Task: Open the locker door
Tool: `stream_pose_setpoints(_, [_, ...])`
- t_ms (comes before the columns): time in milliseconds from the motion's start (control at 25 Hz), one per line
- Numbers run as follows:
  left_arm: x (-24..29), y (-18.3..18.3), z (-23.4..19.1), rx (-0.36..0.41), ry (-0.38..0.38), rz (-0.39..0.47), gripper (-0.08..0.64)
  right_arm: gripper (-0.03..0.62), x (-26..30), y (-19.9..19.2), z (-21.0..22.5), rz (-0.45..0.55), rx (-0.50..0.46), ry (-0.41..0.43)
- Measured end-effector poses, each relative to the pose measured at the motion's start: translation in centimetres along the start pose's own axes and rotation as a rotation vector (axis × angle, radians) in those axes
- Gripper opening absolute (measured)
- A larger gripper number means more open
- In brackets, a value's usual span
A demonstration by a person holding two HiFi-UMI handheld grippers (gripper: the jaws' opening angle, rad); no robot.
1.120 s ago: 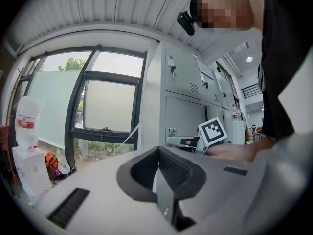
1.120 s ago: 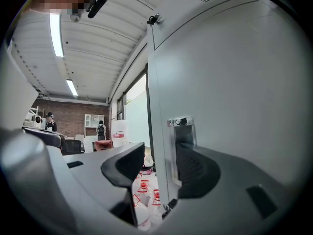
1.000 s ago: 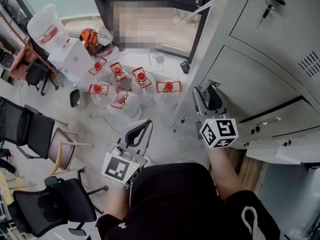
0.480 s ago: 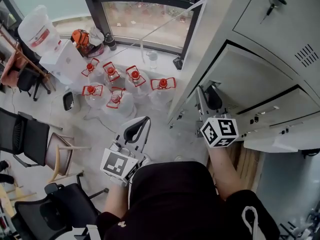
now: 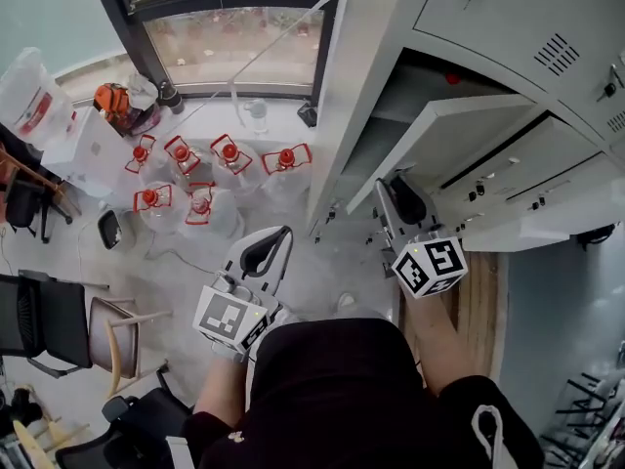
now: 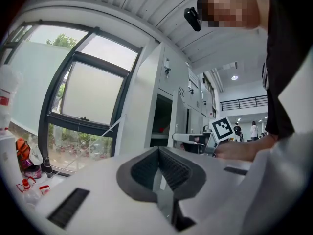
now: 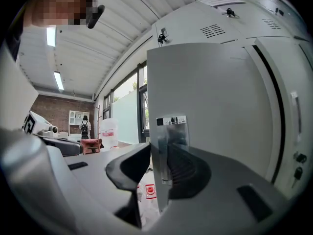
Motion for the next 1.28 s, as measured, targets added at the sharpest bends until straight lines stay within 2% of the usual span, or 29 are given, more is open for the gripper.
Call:
stream_pose_setpoints(280, [1.8,-0.1,2.2,-0.004,-0.092,-0.011,0.023,0.121,-5.5,0.1,0.9,0.014,-0.03,0.035])
stream_pose_setpoints(520, [5.1,-0.8,6.9,-0.015,-0.16,-0.032,0.023,0.13,-10.3,-0.2,2.9,0.036,-0.038,0.089])
stream_pose_setpoints(800, [8.5,-1.8,13.0,-0.018,-0.251,-0.062,0.023,0.146,-15.5,-0.2,6.3,0.047,-0.013,0.113])
stream_pose_setpoints(1000, [10.1,-2.2,15.9,-0.023,-0.284,-0.076,0.023,0.147,-18.5,-0.2,8.2,0.069,-0.035,0.042])
stream_pose_setpoints(1280, [12.4,-2.8,17.9,-0.008,-0.349,-0.098,0.023,0.105,-21.9,-0.2,10.7,0.091,-0.041,-0.105])
Point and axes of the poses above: the fingertips, and each gripper's own axes: x forward along the fingers, z to its right, y out of its top, the point moved 7 cm from there along -x, backward along the fingers, and after that the axes turned 9 degrees about -y, right-handed, at the moved point
